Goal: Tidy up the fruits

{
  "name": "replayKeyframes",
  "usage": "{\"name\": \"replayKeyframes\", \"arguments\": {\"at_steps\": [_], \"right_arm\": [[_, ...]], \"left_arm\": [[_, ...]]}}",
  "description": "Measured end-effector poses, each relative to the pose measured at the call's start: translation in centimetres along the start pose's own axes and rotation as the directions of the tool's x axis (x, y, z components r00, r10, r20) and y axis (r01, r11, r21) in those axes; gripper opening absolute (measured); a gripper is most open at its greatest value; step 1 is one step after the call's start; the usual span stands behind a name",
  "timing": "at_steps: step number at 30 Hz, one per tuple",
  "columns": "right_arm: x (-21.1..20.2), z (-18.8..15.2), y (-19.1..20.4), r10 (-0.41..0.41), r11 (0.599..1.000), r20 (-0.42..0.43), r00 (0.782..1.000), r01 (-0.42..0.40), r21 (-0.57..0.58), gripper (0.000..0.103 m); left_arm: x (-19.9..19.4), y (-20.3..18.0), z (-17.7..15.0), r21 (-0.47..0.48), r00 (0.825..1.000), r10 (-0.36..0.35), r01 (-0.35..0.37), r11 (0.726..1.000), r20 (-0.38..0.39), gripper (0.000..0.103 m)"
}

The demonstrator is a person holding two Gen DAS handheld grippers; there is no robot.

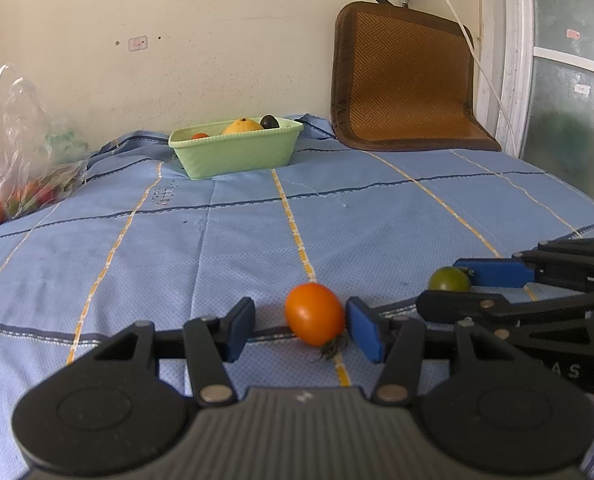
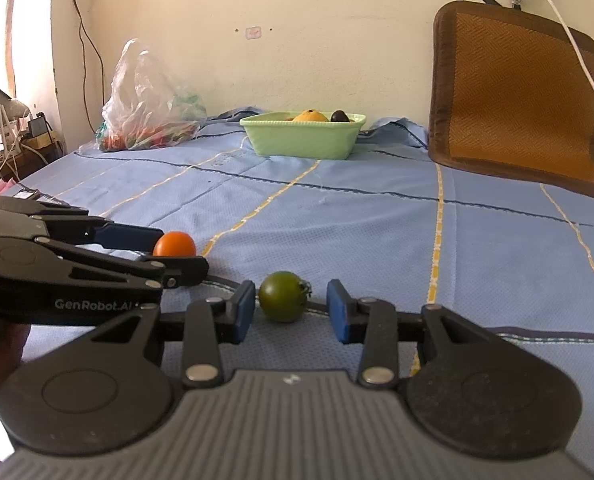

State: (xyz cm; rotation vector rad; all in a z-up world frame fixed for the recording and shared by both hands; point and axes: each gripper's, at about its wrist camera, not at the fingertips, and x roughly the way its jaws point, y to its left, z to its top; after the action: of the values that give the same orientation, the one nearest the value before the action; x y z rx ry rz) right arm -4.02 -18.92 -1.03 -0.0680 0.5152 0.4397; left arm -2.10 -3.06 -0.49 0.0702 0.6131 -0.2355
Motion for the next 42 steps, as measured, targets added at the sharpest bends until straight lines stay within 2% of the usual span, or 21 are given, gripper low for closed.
{"name": "replayKeyframes", "arguments": {"at_steps": [16,18,22,23,24,25,32,38,42], "right_arm": [[0.01,0.09,-0.25,0.027,1.0,-0.001,1.0,-0.027,0.003,0.043],[0.01,0.1,-0.28,0.027,1.0,-0.001,1.0,-0.027,0.002,0.043],[0.0,0.03,-0.16,0.017,1.0,0.001,1.0,-0.017,0.0,0.042],[0.03,0.01,-0.07,0.013,1.0,0.001,1.0,-0.013,-0.003,0.04],[0.01,-0.02,-0.01,0.007,1.0,0.004,1.0,-0.007,-0.006,0.035],[0.02,-0.04,0.08,0.004,1.0,0.007,1.0,-0.004,-0.01,0.029],[-0.05,-0.11,0.55,-0.015,0.999,0.015,1.0,0.016,-0.04,0.028],[-0.11,-0.01,0.53,-0.03,0.999,0.021,0.999,0.031,-0.031,0.028],[0.18,0.38,0.07,-0.017,1.0,0.01,1.0,0.016,0.004,0.028]], "left_arm": [[0.37,-0.27,0.1,0.018,1.0,0.0,0.0,1.0,-0.004,0.051],[0.39,-0.26,0.1,0.02,1.0,0.001,-0.001,1.0,-0.001,0.045],[0.37,-0.34,0.05,0.024,1.0,0.004,-0.004,1.0,0.002,0.041],[0.34,-0.35,0.03,0.024,1.0,0.003,-0.003,1.0,0.004,0.037],[0.32,-0.41,0.0,0.028,1.0,0.004,-0.004,1.0,0.006,0.031],[0.3,-0.49,-0.03,0.031,1.0,0.009,-0.009,0.999,0.009,0.031],[0.27,-0.46,0.0,0.023,1.0,0.024,-0.024,0.999,0.012,0.03],[0.23,-0.43,0.15,0.024,1.0,0.025,-0.025,0.999,0.004,0.03],[0.56,0.19,0.7,-0.001,1.0,0.001,-0.001,1.0,-0.014,0.03]]}}
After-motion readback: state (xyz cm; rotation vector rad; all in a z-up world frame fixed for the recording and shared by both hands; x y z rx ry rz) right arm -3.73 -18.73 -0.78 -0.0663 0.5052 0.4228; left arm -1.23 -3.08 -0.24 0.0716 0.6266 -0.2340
